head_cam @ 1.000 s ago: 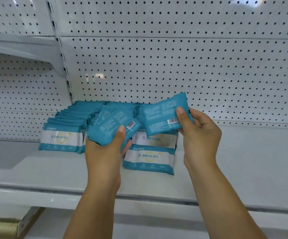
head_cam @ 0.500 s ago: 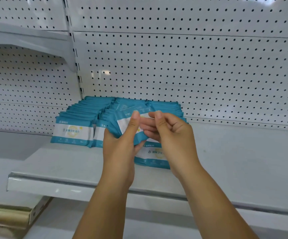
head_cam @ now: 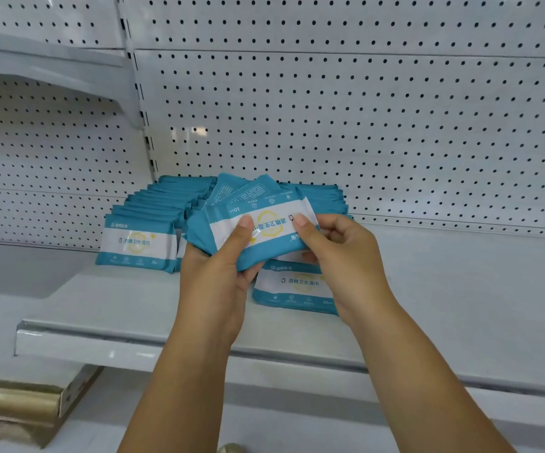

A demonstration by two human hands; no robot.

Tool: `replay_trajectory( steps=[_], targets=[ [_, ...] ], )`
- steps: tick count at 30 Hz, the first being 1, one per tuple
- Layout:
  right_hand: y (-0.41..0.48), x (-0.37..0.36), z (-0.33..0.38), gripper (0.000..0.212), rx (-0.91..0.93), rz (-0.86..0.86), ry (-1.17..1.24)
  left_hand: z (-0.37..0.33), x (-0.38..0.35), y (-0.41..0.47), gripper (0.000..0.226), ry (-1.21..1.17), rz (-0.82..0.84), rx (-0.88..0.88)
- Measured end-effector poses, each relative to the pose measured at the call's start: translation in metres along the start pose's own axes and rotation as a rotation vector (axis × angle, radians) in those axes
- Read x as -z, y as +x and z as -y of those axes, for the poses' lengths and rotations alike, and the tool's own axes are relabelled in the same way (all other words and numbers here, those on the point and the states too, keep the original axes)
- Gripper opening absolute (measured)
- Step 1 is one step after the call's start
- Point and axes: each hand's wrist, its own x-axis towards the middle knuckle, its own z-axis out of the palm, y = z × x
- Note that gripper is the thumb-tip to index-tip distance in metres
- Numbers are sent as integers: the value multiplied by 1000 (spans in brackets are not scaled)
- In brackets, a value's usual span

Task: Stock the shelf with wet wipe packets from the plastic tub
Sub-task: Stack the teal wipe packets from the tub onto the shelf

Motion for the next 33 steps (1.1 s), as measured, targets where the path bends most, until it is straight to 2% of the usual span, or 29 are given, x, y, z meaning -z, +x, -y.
replay_trajectory(
  steps=[5,10,12,17,19,21,23,25,30,33],
  targets=[
    [4,9,3,18,-145,35,231,-3,6,1,49,51,-11,-32],
    [4,13,7,15,-245,23,417,1,6,-1,53,180,73,-27],
    [4,12,9,22,-256,48,459,4,3,-3,51,198,61,-57],
    [2,13,8,31,-269,240,198,9,3,-4,51,187,-53,-168],
    [4,17,8,33,-275,204,208,10,3,-5,53,198,-79,-189],
    [7,24,10,25,-256,120,206,10,3,-6,55,196,-109,-213],
    [11,33,14,17,-219,42,126,8,4,-5,57,181,-165,-247],
    [14,43,16,20,-165,38,-20,4,8,-3,57,175,-198,-273],
    [11,55,17,16,-24,398,-475,2,10,-2,55,213,-195,-268],
    [16,47,10,12,58,441,-716,2,10,-1,55,225,-187,-261]
  ],
)
